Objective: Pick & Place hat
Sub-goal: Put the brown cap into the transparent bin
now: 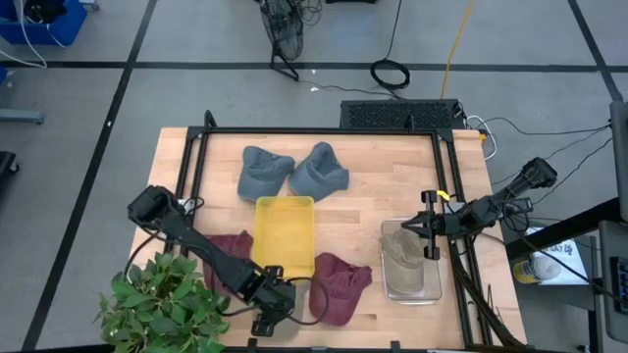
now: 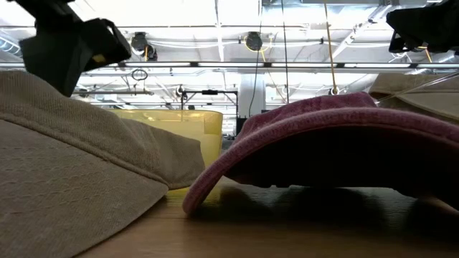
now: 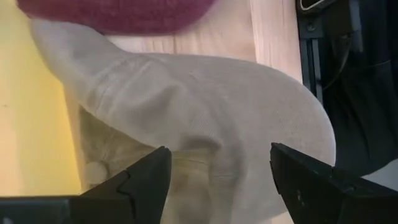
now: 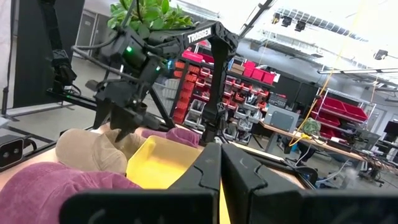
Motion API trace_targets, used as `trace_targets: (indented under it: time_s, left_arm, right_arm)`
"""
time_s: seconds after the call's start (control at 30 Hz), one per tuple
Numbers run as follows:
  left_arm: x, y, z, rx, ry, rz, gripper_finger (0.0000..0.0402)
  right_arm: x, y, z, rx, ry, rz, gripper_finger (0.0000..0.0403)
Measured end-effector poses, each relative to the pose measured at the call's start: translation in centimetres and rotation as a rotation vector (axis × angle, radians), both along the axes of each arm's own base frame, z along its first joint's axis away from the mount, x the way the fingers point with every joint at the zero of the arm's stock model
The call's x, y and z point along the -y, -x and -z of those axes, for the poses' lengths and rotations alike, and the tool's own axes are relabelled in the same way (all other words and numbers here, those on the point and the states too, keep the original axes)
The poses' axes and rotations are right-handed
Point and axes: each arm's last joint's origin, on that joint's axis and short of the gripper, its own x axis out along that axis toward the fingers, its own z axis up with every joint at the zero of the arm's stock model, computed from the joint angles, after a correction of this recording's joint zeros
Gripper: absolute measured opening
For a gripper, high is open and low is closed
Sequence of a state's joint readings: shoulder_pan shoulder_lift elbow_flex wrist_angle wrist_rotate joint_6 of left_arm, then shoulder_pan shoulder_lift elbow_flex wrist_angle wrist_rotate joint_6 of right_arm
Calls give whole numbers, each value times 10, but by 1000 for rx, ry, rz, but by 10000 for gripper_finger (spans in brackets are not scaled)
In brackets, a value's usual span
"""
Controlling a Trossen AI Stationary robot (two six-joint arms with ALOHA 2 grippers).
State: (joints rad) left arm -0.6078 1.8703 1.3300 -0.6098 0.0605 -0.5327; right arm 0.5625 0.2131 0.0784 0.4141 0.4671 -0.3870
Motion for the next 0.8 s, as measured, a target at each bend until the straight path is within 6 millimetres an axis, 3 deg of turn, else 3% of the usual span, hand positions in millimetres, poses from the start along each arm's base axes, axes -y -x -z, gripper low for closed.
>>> trace_targets:
  time_s: [0.37,0.47,0.6,0.8]
  left_arm:
    - [-2,-5,13,-15,-39,-20,273]
    - [-2,-5,13,-12,-42,-16,257]
    - [-1,-5,13,-13,-36,16,187]
    - [-3,-6,11,-7,-28,76,26]
  right_arm:
    - [0,0,0,0,0,0,0]
    - [0,0,0,0,0,0,0]
    - [0,0,0,0,0,0,0]
    - [0,0,0,1,0,0,0]
